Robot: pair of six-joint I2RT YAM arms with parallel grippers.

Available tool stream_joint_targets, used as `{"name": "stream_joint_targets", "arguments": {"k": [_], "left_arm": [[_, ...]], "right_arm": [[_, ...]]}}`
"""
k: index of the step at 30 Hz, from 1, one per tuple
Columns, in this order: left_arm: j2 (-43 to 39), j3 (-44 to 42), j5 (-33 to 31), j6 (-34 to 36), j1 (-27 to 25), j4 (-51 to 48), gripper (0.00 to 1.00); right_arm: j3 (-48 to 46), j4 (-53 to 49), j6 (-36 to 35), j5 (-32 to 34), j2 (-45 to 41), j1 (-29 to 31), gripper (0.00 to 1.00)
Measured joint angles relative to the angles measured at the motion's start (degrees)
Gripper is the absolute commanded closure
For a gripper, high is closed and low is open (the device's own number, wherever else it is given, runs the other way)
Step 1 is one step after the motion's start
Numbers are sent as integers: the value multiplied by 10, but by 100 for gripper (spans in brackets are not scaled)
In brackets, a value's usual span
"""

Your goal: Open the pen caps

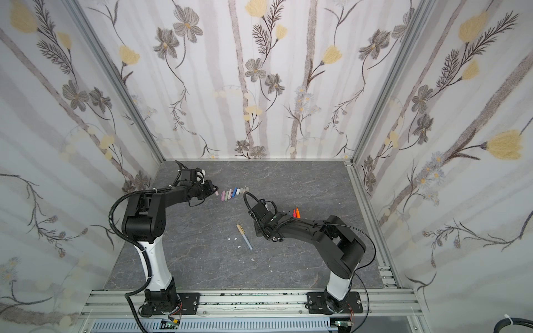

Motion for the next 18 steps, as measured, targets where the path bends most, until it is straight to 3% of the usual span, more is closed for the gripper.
{"name": "stream_joint_targets", "arguments": {"k": [8,18], "left_arm": [[15,0,18,-1,-2,4,88],[14,-23,29,12,-3,17,72]], "right_arm": [[0,18,-13,-9,-53,1,58],[9,43,-37,-79,-2,41,50]]}}
